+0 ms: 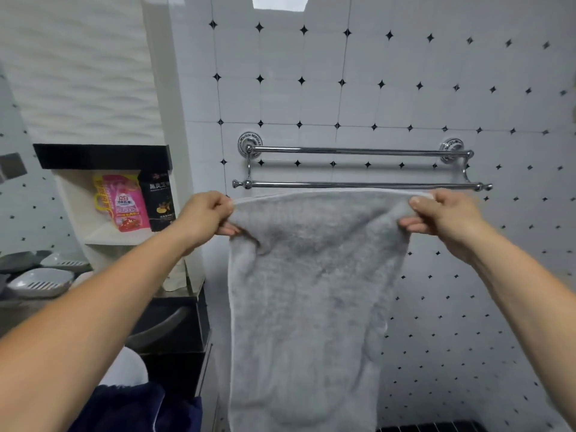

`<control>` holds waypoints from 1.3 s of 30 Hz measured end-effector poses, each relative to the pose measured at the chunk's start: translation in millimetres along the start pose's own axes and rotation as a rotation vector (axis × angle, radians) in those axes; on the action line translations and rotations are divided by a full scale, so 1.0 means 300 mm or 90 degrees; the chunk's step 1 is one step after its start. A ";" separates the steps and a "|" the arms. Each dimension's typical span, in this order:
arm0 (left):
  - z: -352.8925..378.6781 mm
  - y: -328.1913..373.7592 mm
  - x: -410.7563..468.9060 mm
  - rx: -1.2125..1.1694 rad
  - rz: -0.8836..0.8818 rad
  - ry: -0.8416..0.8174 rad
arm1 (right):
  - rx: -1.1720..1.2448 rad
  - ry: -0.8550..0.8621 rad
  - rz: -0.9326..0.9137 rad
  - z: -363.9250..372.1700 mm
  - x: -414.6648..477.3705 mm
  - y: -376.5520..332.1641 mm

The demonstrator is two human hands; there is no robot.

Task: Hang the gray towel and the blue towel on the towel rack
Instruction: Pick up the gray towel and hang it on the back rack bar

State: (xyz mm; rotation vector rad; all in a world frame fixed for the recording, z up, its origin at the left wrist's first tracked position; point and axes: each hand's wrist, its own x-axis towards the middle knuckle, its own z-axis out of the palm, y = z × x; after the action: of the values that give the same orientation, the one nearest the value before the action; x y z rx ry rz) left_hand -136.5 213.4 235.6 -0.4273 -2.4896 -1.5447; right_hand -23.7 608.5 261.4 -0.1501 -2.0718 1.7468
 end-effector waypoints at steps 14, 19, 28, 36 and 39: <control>0.026 0.067 0.026 0.069 0.060 0.182 | 0.002 0.120 -0.182 -0.013 0.055 0.003; 0.034 0.050 0.030 0.038 -0.014 0.070 | -0.046 0.096 -0.097 -0.019 0.072 0.056; 0.033 0.044 0.048 -0.007 0.017 0.069 | -0.102 0.066 -0.110 -0.045 0.094 0.068; 0.045 0.027 0.102 0.034 0.052 0.084 | -0.075 0.163 -0.051 -0.015 0.150 0.090; 0.073 0.005 0.117 0.008 0.004 0.087 | -0.045 0.170 -0.011 -0.002 0.162 0.107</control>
State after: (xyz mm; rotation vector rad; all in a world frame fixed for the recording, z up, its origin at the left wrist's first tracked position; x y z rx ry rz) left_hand -169.1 238.8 237.8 -0.3149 -2.3912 -1.5010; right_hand -73.3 632.2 242.7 -0.3641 -1.9337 1.5497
